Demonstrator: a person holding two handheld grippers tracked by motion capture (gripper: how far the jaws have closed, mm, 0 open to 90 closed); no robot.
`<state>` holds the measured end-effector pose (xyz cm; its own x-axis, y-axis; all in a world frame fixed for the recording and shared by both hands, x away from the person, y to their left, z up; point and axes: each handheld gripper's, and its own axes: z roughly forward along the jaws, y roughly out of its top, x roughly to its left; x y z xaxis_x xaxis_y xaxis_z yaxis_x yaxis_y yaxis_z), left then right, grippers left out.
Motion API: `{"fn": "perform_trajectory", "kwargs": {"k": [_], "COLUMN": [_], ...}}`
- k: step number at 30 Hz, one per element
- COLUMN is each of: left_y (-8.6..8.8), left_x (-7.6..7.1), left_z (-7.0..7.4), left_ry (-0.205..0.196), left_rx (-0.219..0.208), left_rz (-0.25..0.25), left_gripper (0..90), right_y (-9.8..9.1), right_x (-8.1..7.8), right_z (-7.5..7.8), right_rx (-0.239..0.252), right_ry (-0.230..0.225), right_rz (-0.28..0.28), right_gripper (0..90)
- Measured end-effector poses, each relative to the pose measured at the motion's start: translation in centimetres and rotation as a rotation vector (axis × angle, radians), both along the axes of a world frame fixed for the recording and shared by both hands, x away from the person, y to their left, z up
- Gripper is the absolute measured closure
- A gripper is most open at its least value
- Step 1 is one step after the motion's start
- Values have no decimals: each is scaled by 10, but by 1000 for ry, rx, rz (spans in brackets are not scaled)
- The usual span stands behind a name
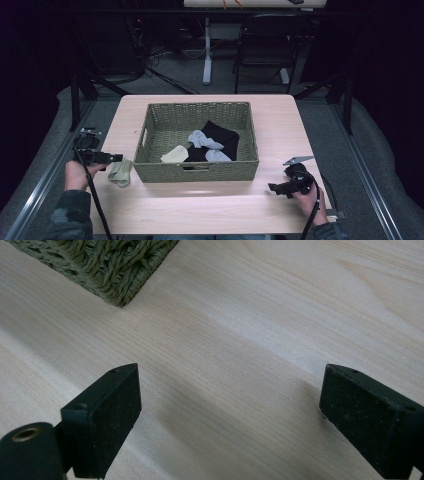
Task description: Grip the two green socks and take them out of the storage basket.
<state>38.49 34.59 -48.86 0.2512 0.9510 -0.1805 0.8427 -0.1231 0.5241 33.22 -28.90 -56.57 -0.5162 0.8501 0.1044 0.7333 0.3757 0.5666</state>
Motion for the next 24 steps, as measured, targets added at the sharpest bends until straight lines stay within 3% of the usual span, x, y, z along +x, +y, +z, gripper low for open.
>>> {"fn": "perform_trajectory", "kwargs": {"k": [2, 4, 7, 12, 24], "left_y": [1, -1, -3, -19, -63], "left_x": [-2, -5, -6, -4, 17], "left_z": [10, 29, 42, 75, 106], "left_ry": [-19, -56, -79, -139, -176], "left_rx": [3, 16, 28, 56, 105], "left_rz": [3, -4, -13, -52, -143], "left_gripper": [130, 115, 107, 87, 69], "right_y": [-1, 0, 1, 1, -1], "right_x": [0, 1, 1, 1, 1], "right_z": [0, 0, 0, 0, 0], "right_rx": [-8, 2, 1, 7, -1], "right_ry": [0, 5, 4, 4, 2], "right_rz": [0, 3, 2, 2, 2], "right_gripper": [91, 91, 91, 91, 91]}}
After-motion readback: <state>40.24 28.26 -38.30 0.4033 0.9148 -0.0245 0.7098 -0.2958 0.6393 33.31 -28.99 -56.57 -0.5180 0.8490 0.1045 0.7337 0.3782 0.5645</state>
